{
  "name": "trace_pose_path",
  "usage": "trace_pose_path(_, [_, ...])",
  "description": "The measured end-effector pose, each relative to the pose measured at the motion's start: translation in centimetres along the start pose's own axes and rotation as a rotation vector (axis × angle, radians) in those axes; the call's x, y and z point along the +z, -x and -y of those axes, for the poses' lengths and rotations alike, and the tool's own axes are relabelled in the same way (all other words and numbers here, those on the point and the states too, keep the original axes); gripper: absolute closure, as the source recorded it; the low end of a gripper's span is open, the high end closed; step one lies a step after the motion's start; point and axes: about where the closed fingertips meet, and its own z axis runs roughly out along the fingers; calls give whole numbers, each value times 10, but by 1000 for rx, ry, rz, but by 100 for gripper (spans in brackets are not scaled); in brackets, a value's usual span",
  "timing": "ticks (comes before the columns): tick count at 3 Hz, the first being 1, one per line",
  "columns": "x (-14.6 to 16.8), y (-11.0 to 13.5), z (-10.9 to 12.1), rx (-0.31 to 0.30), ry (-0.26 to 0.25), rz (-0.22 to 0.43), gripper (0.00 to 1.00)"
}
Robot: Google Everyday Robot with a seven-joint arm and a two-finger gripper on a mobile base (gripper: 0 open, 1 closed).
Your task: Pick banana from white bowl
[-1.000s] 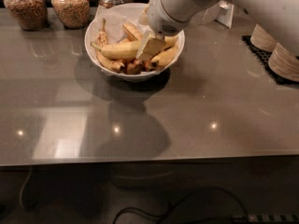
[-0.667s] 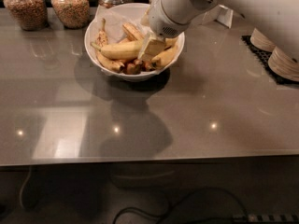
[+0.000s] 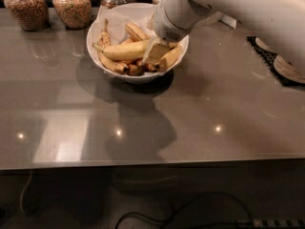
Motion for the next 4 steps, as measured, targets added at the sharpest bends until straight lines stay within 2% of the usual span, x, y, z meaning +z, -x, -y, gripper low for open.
trace_pose_path(2, [16, -3, -5, 10, 22, -5, 41])
trace_pose_path(3, [18, -2, -6, 8, 25, -4, 60])
trace_pose_path(4, [13, 12, -4, -19, 25, 3, 83])
